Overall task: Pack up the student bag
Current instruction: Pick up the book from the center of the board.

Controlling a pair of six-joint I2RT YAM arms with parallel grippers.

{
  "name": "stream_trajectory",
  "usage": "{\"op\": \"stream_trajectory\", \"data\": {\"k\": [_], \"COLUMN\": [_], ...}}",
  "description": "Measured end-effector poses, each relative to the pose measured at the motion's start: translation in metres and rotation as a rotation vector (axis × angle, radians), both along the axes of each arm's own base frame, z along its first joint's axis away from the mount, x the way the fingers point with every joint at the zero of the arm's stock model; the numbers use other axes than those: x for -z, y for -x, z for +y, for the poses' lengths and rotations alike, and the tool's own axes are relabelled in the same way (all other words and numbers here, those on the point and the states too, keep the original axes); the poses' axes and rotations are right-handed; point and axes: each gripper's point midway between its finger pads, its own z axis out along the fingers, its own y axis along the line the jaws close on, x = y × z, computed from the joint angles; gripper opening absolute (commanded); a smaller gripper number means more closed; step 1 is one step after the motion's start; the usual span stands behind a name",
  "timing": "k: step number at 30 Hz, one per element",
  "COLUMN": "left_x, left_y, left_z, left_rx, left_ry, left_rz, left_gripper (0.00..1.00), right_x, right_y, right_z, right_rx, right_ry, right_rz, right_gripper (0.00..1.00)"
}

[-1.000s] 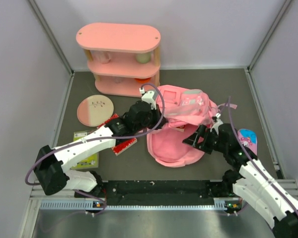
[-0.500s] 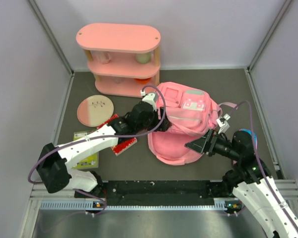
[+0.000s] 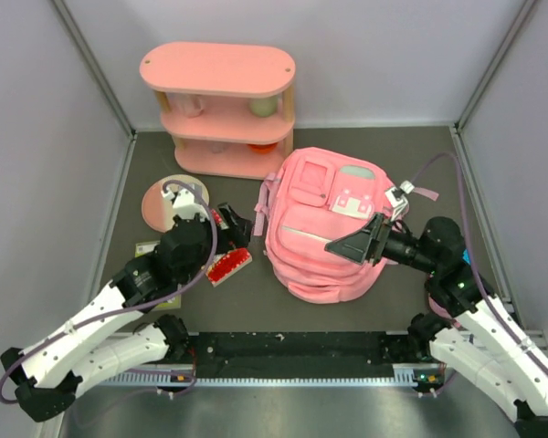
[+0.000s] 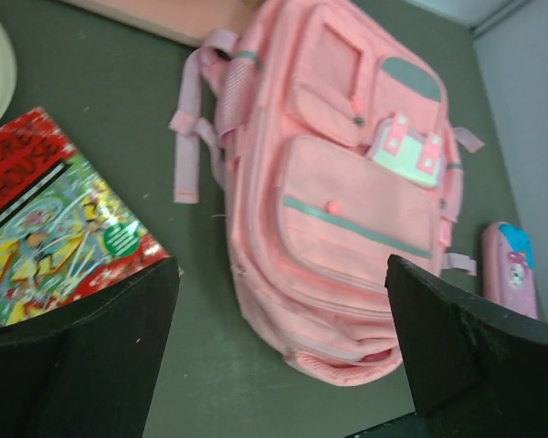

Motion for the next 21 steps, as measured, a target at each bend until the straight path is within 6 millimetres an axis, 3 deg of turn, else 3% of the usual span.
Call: {"op": "stream_trajectory", "data": {"k": [5, 9, 16, 21], "left_x": [0.05, 0.096, 0.131, 0.151], "left_y": [0.004, 0.004, -0.002, 0.002], "left_z": [0.029, 0.059, 0.104, 0.116], "left_rx": [-0.104, -0.197, -0.341, -0.368], "left_ry": [-0.095, -0.158, -0.121, -0.09], "left_rz": [0.115, 0.243, 0.375, 0.441], "left_gripper": [0.99, 0.99, 0.99, 0.99], "right_x": [0.003, 0.024, 0.064, 0.089], "right_y": [0.001, -0.025, -0.068, -0.094], "right_z": [0.04, 0.077, 0.13, 0.177], "right_rx": [-0.09, -0.098, -0.109, -0.136], "right_ry": [0.077, 0.204, 0.38, 0.453], "right_rz": [0.029, 0.043, 0.065, 0.068], "right_gripper": [0.83, 0.78, 0.72, 0.68]}}
